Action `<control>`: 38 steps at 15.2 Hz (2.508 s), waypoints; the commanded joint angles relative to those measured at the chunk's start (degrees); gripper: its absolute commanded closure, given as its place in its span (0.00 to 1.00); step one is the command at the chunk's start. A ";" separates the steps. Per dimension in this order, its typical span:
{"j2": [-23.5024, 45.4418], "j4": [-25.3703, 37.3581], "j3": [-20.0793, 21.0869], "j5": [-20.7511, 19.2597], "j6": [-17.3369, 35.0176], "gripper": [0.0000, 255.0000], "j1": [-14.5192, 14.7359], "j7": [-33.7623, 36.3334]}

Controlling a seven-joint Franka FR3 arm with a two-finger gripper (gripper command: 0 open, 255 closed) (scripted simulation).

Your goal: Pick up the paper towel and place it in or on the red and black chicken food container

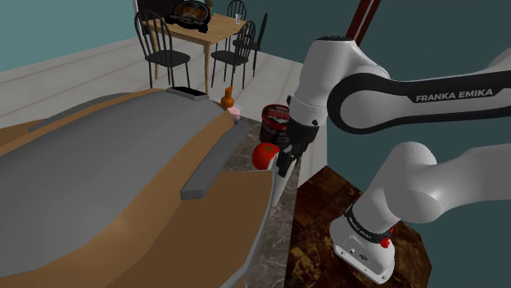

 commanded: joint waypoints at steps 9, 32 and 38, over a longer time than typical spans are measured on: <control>-1.72 4.42 -1.14 -1.17 -6.15 1.00 -0.40 0.50; -1.48 22.12 -4.02 -4.12 -23.56 1.00 -1.56 2.03; -0.29 27.45 -4.56 -4.65 -27.68 1.00 -1.79 2.45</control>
